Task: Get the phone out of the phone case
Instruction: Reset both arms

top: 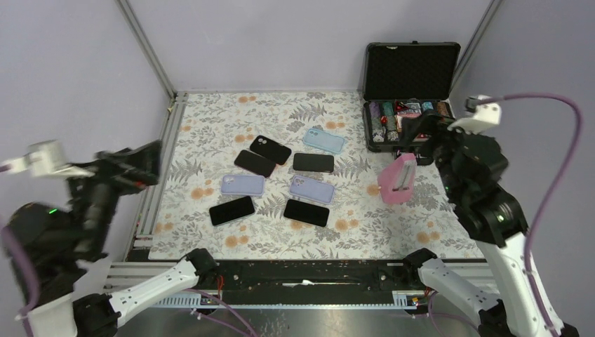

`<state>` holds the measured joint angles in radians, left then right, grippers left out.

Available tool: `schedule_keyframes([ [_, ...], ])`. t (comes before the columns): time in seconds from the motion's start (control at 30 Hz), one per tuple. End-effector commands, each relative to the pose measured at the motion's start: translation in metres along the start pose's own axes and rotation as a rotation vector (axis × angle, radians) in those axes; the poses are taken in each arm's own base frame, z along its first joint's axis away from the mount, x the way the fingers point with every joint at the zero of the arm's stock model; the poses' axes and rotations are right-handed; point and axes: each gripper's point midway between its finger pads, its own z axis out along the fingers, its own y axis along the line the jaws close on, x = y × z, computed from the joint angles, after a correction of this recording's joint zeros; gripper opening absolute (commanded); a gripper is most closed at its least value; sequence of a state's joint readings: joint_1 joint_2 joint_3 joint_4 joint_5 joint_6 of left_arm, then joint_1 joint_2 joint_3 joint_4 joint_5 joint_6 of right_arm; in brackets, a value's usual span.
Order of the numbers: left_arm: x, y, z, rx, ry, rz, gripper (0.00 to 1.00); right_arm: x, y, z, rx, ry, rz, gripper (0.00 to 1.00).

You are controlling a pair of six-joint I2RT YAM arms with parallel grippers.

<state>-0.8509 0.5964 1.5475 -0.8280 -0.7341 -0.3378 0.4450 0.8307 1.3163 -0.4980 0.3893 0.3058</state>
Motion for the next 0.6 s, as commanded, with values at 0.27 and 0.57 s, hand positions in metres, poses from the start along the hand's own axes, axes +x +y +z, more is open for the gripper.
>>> schedule_keyframes([
  [0.27,-0.027,0.038,-0.056,0.009,-0.051,-0.185,0.99,-0.061,-0.062,-0.081,0.188,-0.220,-0.014,1.00],
  [0.57,-0.027,0.035,-0.066,0.013,-0.056,-0.160,0.99,-0.059,-0.055,-0.078,0.155,-0.218,0.005,1.00],
])
